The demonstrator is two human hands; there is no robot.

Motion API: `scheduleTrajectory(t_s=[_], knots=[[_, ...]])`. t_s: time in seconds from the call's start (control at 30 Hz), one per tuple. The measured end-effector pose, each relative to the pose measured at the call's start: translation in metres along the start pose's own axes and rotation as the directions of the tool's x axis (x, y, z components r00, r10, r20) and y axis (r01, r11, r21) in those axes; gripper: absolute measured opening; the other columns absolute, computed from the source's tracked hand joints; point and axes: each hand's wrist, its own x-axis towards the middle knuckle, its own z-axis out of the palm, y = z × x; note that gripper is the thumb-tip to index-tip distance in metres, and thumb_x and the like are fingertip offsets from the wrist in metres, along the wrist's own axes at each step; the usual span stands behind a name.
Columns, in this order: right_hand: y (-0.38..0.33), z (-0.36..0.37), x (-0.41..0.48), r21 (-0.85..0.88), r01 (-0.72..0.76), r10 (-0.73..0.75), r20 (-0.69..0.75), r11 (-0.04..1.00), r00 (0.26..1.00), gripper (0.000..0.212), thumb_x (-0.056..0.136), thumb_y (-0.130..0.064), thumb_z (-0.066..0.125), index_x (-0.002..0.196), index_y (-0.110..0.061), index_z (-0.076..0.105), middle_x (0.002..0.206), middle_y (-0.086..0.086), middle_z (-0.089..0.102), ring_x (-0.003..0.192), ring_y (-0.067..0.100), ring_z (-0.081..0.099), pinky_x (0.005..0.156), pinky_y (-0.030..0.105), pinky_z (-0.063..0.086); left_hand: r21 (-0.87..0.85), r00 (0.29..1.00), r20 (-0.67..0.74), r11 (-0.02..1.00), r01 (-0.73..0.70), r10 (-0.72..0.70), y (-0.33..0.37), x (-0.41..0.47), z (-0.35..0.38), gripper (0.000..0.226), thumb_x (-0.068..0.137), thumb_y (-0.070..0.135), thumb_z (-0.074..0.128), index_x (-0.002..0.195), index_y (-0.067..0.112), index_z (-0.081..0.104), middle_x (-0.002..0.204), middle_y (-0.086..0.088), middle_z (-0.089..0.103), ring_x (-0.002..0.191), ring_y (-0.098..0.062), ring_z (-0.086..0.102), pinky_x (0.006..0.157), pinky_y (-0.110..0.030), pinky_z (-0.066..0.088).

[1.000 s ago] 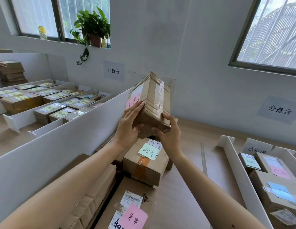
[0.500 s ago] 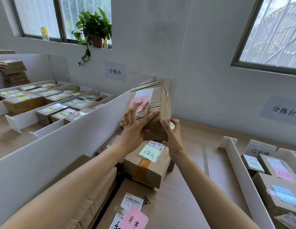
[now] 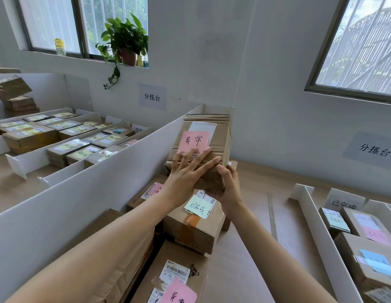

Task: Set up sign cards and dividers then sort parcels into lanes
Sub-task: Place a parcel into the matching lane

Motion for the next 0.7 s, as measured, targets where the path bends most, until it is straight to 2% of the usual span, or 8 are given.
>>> scheduleTrajectory(t_s=[0.17,0.33,0.43,0.5,0.53,0.6,0.63,0.7], knots=[[0.001,-0.004,-0.007,0.05,0.011,-0.01,-0.025,0.999,1.0,0.095,0.055,-0.06,0.072,0.136,-0.023,0.04,0.123,0.011,0.06,0.105,0.026,0.065,0.088,0.058,0.052,-0.094,0.997,0.001,0.993,-0.072,0.073,0.002,0.007,0.001,0.088,0.077,-0.001,0.069,0.145,0.031,0.024,0.152,-0.004,0.032,0.141,-0.024,0.02,0.115,-0.042,0.011],[0.002,-0.012,-0.018,0.064,0.023,-0.016,-0.101,0.998,0.995,0.095,0.056,-0.06,0.071,0.136,-0.021,0.039,0.125,0.011,0.057,0.111,0.025,0.06,0.088,0.054,0.054,-0.304,0.995,-0.015,0.948,-0.098,0.098,0.006,0.007,0.0,0.076,0.082,0.003,0.069,0.143,0.027,0.029,0.145,-0.004,0.042,0.137,-0.024,0.033,0.11,-0.048,0.034],[0.002,-0.018,-0.029,0.053,0.016,-0.008,-0.15,0.998,0.989,0.098,0.056,-0.063,0.069,0.138,-0.02,0.035,0.126,0.009,0.055,0.114,0.023,0.057,0.088,0.05,0.055,-0.323,0.995,-0.08,0.942,-0.084,0.062,0.004,-0.002,-0.001,0.076,0.079,0.01,0.073,0.141,0.026,0.033,0.147,-0.006,0.039,0.136,-0.024,0.032,0.107,-0.049,0.036],[0.001,-0.021,-0.038,0.062,0.014,-0.003,-0.173,0.998,0.985,0.098,0.056,-0.065,0.068,0.137,-0.021,0.037,0.128,0.009,0.054,0.116,0.024,0.055,0.084,0.046,0.056,-0.351,0.995,-0.09,0.937,-0.002,-0.032,0.003,-0.007,-0.003,0.083,0.075,0.018,0.079,0.141,0.031,0.03,0.151,-0.006,0.029,0.138,-0.026,0.025,0.108,-0.052,0.03],[-0.001,-0.023,-0.044,0.072,0.007,0.006,-0.186,0.997,0.983,0.096,0.055,-0.066,0.068,0.136,-0.022,0.039,0.128,0.009,0.054,0.116,0.024,0.055,0.085,0.046,0.055,-0.398,0.991,-0.05,0.913,0.092,-0.122,0.003,-0.008,-0.005,0.088,0.073,0.023,0.08,0.142,0.037,0.027,0.154,-0.005,0.021,0.14,-0.027,0.019,0.11,-0.053,0.025],[-0.005,-0.026,-0.058,0.096,-0.002,0.023,-0.212,0.995,0.977,0.084,0.059,-0.063,0.066,0.131,-0.024,0.044,0.125,0.008,0.056,0.115,0.025,0.054,0.09,0.051,0.052,-0.516,0.951,0.11,0.8,0.304,-0.29,0.003,-0.008,-0.007,0.097,0.071,0.033,0.081,0.143,0.047,0.017,0.158,-0.001,0.005,0.144,-0.027,0.006,0.111,-0.051,0.015],[-0.006,-0.028,-0.064,0.103,-0.011,0.033,-0.217,0.995,0.976,0.074,0.063,-0.06,0.063,0.126,-0.026,0.046,0.123,0.007,0.056,0.115,0.026,0.054,0.093,0.053,0.05,-0.574,0.93,0.198,0.732,0.365,-0.309,0.002,-0.008,-0.008,0.101,0.069,0.036,0.081,0.143,0.049,0.013,0.158,0.001,0.002,0.144,-0.026,0.005,0.112,-0.051,0.016],[-0.008,-0.034,-0.079,0.103,-0.036,0.057,-0.211,0.994,0.976,0.056,0.069,-0.057,0.056,0.118,-0.03,0.052,0.124,0.007,0.057,0.116,0.026,0.054,0.094,0.054,0.05,-0.692,0.921,0.324,0.609,0.388,-0.218,0.005,-0.008,-0.007,0.105,0.067,0.035,0.081,0.139,0.058,0.008,0.157,0.004,0.01,0.143,-0.023,0.015,0.111,-0.047,0.026]])
